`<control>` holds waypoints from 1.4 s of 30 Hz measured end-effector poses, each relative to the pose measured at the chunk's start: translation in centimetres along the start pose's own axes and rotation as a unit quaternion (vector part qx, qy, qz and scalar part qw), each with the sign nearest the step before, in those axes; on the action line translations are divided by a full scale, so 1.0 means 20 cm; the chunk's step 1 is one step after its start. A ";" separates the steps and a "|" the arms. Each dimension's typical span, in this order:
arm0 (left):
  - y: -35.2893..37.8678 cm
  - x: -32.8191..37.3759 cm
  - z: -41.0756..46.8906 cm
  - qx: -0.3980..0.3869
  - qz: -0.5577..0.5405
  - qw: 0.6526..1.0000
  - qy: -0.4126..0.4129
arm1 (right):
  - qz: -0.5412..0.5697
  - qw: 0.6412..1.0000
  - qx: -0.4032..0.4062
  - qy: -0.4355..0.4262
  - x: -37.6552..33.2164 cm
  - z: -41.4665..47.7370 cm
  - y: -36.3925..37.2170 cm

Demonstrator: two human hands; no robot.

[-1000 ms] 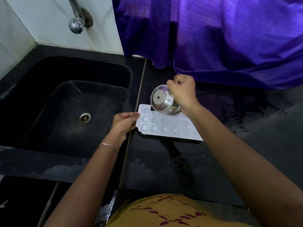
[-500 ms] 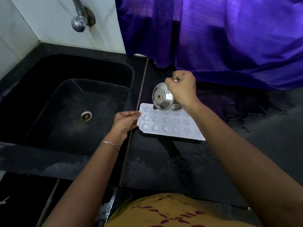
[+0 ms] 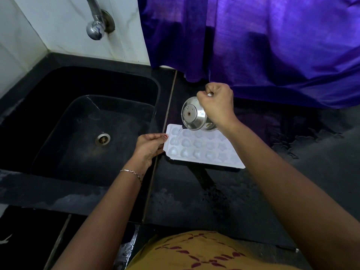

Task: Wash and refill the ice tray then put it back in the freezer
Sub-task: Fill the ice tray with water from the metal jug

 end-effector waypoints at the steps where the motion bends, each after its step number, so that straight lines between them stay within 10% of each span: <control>1: 0.00 0.00 0.00 0.000 -0.001 1.000 0.000 | 0.002 1.000 0.002 0.003 0.00 0.00 0.00; 15: 0.00 0.00 0.00 0.000 0.006 1.000 0.006 | 0.234 0.946 0.095 0.201 0.17 -0.11 -0.15; 27: 0.01 0.01 -0.02 0.000 0.020 1.000 0.002 | 0.246 0.911 0.224 0.243 0.45 -0.42 -0.59; 42: 0.01 0.00 -0.01 0.001 0.030 0.999 0.009 | 0.096 0.953 0.205 0.203 0.55 -0.56 -0.68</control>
Point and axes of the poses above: each hand's wrist, its own z-axis towards the middle knuckle, its own y-axis out of the palm, x = y × z, the point moved 2 cm from there along z, towards the middle knuckle, and after that the axes turned 9 degrees about -x, right-handed, at the moved point
